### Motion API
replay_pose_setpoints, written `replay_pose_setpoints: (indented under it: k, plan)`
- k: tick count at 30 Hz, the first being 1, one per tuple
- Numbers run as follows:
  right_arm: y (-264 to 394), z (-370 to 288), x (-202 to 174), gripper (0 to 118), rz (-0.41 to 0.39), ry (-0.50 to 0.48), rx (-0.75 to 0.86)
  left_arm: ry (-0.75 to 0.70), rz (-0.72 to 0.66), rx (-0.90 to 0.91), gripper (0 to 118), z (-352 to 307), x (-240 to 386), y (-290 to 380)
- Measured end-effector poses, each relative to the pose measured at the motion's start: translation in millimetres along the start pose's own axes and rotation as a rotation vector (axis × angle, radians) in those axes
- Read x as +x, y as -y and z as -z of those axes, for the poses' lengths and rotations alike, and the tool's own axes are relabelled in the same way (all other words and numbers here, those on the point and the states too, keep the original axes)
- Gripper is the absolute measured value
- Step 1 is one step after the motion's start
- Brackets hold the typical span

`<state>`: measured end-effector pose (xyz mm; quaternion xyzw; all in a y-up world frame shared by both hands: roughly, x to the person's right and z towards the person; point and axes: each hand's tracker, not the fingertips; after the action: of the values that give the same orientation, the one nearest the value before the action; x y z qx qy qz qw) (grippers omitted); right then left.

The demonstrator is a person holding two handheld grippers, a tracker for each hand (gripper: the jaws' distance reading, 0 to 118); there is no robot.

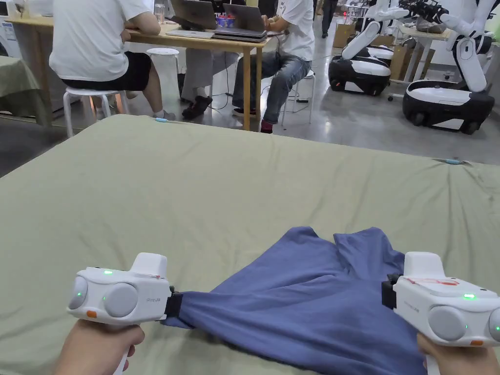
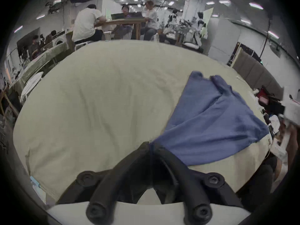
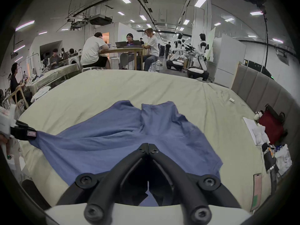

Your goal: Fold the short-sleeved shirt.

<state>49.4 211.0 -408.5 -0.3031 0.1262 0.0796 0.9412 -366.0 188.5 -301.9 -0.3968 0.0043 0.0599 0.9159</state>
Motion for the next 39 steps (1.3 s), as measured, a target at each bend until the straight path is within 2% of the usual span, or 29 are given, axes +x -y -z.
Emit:
replay_pose_setpoints:
  k: [2,5,8,11,12,13,14,15,16,18,21,22,23,24,26,27,28,29,35,39]
  plan:
    - [-9.6,11.6,16.1,0,0.001,0.031,-0.004,0.001,0.023,0.017,1,-8.2,5.0,-1.4]
    - [-21.4,43.5,48.8,0,0.057,0.034,-0.056,0.007,0.021,0.031,1,-8.7,7.7,-1.1]
    - [-30.9,72.7,69.0,0,0.021,0.096,-0.103,-0.022,0.038,0.032,1,-0.2,10.1,1.6]
    - [-40.3,114.6,88.6,2,0.013,0.091,-0.136,-0.030,0.028,0.031,1,6.6,12.4,3.1]
    - [-43.9,129.3,94.6,14,0.023,0.085,-0.144,-0.032,0.030,0.028,1,9.0,14.2,4.1]
    - [-47.4,142.2,98.3,42,0.036,0.088,-0.157,-0.032,0.031,0.028,1,10.1,15.1,4.2]
    - [-51.7,157.7,101.4,90,0.043,0.096,-0.189,-0.031,0.029,0.029,1,10.7,16.0,5.1]
    - [-55.1,169.4,103.3,114,0.039,0.093,-0.217,-0.027,0.025,0.029,1,11.4,16.5,5.7]
    - [-56.2,179.8,105.4,118,0.030,0.071,-0.219,-0.024,0.022,0.027,1,12.1,16.6,5.9]
    - [-58.9,200.3,109.3,116,0.002,0.036,-0.187,-0.020,0.016,0.019,1,13.2,16.3,5.9]
    - [-53.9,225.2,116.6,115,0.009,0.031,-0.224,-0.025,0.017,0.012,1,14.1,15.0,5.8]
    - [-48.8,231.6,119.4,106,0.027,0.025,-0.280,-0.026,0.016,0.011,1,14.5,13.9,5.7]
    - [-47.7,218.3,113.0,75,0.034,0.017,-0.313,-0.024,0.012,0.008,1,15.0,12.7,5.1]
    - [-42.4,219.5,115.5,54,0.049,0.008,-0.329,-0.024,0.012,0.007,1,15.2,12.2,3.8]
    - [-34.7,210.5,116.9,47,0.071,-0.037,-0.251,-0.030,0.018,0.006,1,15.5,12.2,1.4]
    - [-31.0,217.3,119.6,47,0.051,-0.024,-0.234,-0.030,0.019,0.006,1,16.0,11.8,0.8]
    - [-28.7,214.4,118.7,27,0.041,-0.046,-0.233,-0.026,0.014,0.004,1,17.0,11.0,0.0]
    - [-27.2,209.5,117.5,0,0.031,-0.034,-0.230,-0.023,0.011,0.000,1,18.7,10.6,-1.4]
    - [-54.9,141.1,110.2,0,0.036,-0.037,-0.075,-0.045,-0.014,-0.006,1,26.7,5.6,1.8]
    - [-79.0,74.7,99.4,0,-0.005,-0.008,-0.014,-0.060,-0.025,0.022,1,29.7,6.1,-11.1]
